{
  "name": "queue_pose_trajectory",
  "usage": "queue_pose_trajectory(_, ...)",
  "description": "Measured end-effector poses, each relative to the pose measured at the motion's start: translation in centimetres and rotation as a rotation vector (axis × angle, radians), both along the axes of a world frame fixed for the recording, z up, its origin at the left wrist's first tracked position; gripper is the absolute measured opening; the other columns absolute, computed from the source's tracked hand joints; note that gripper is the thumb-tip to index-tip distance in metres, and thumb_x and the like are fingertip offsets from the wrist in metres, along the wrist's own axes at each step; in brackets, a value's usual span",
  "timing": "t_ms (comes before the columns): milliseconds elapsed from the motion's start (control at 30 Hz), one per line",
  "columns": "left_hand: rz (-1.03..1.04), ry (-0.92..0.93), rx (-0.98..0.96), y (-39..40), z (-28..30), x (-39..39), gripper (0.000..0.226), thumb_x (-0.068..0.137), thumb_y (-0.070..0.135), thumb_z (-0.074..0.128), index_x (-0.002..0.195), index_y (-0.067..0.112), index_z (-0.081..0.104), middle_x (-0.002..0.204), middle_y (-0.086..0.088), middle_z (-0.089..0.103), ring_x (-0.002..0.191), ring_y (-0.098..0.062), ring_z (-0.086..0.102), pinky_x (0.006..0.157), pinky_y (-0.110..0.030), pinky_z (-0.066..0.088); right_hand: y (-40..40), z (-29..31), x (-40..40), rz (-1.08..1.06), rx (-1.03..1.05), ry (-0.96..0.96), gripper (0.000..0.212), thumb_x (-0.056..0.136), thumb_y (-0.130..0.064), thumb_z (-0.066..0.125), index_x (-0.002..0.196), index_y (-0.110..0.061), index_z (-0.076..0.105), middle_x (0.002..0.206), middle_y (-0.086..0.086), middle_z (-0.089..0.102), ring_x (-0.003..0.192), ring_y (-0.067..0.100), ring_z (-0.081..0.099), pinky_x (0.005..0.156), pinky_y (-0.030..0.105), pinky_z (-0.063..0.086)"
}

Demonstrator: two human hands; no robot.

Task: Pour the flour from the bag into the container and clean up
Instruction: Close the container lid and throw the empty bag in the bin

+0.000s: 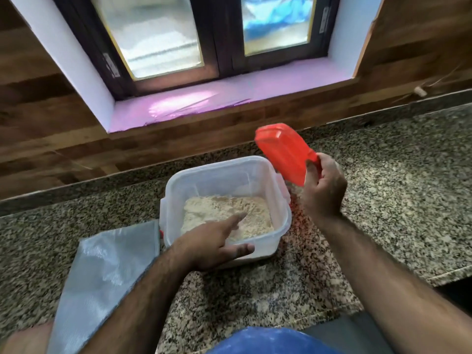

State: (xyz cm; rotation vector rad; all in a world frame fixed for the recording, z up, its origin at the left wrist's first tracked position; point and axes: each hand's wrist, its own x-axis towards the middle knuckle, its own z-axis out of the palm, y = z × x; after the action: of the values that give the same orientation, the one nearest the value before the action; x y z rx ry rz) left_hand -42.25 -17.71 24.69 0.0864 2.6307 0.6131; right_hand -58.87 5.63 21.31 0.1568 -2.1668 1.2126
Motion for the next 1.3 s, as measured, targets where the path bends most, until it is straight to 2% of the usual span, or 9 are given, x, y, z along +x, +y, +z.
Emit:
queue_pose_trajectory(200,0.261,0.449,0.501,-2.2,-0.9,0.1,0.106,0.084,0.096,0.040,0.169,0.043,0.006,0.172,0.012,0.035,0.146,-0.006,0.049,0.115,-0.036,0.047,-3.0,8.0,3.8,0.219,-0.002,0.328,0.010,0.098,-0.004,0.068,0.105,0.002,0.073,0.095,0.011,0.074,0.086,0.031,0.063,0.077,0.044,0.050)
queue_pose_trajectory(333,0.707,0.824,0.763,-5.0,2.8,-0.8,0.123,0.077,0.098,0.051,0.170,0.030,0.009,0.171,0.006,0.028,0.144,0.000,0.045,0.108,-0.008,0.041,-4.7,13.0,5.9,0.357,-0.177,0.312,0.010,0.102,-0.014,0.067,0.108,-0.011,0.074,0.100,-0.009,0.069,0.090,0.018,0.065,0.082,0.033,0.051)
queue_pose_trajectory(467,0.977,0.788,0.975,-11.1,5.7,-1.6,0.110,0.087,0.080,0.063,0.171,0.024,0.021,0.177,-0.005,0.027,0.157,-0.011,0.034,0.130,-0.039,0.029,-6.1,16.1,5.7,0.567,-0.622,-0.128,0.011,0.106,-0.022,0.065,0.109,-0.027,0.074,0.093,-0.013,0.075,0.084,0.006,0.068,0.075,0.027,0.057)
queue_pose_trajectory(633,0.844,0.294,1.469,-13.1,5.8,0.9,0.064,0.112,0.058,0.035,0.142,0.013,0.070,0.140,-0.021,0.070,0.128,-0.037,0.070,0.100,-0.055,0.062,-7.1,12.2,3.4,0.547,-0.552,-0.852,0.044,0.103,-0.041,0.063,0.116,0.000,0.073,0.103,0.018,0.081,0.099,0.038,0.079,0.090,0.066,0.062)
queue_pose_trajectory(767,0.954,0.305,1.345,-11.2,2.5,1.7,0.057,0.111,0.051,0.043,0.151,0.012,0.053,0.138,-0.025,0.071,0.127,-0.044,0.069,0.103,-0.067,0.056,-7.6,8.6,4.8,0.357,-0.181,-0.910,0.081,0.082,-0.080,0.060,0.122,-0.011,0.069,0.113,0.012,0.079,0.103,0.034,0.077,0.095,0.055,0.062)
queue_pose_trajectory(867,0.987,0.292,1.236,-9.5,1.2,2.3,0.070,0.103,0.066,0.040,0.142,0.013,0.063,0.127,-0.021,0.077,0.119,-0.041,0.075,0.103,-0.066,0.057,-8.0,7.7,5.3,0.178,0.094,-0.811,0.074,0.093,-0.075,0.061,0.131,-0.011,0.062,0.124,0.015,0.072,0.119,0.038,0.068,0.103,0.046,0.055)
queue_pose_trajectory(1033,0.937,0.234,1.140,-8.6,0.0,2.7,0.073,0.106,0.072,0.029,0.136,0.019,0.069,0.120,-0.013,0.081,0.110,-0.033,0.079,0.098,-0.056,0.061,-7.9,8.0,4.8,0.038,0.264,-0.820,0.080,0.091,-0.079,0.053,0.133,-0.011,0.062,0.132,0.016,0.068,0.128,0.042,0.059,0.107,0.050,0.051)
queue_pose_trajectory(1200,1.077,0.115,1.110,-11.3,-6.5,0.8,0.115,0.075,0.097,0.062,0.160,0.021,0.044,0.150,-0.020,0.063,0.119,-0.040,0.074,0.086,-0.060,0.066,-7.5,6.7,5.4,0.066,0.234,-0.951,0.074,0.100,-0.067,0.055,0.143,-0.007,0.057,0.139,0.019,0.065,0.128,0.041,0.063,0.108,0.052,0.052)
queue_pose_trajectory(1300,1.009,0.156,1.084,-10.0,-3.0,1.4,0.106,0.082,0.093,0.058,0.150,0.011,0.055,0.131,-0.018,0.075,0.110,-0.037,0.079,0.087,-0.058,0.066,-7.2,6.1,5.8,0.060,0.209,-0.963,0.072,0.103,-0.066,0.049,0.146,-0.008,0.054,0.136,0.018,0.065,0.122,0.039,0.064,0.106,0.055,0.054)
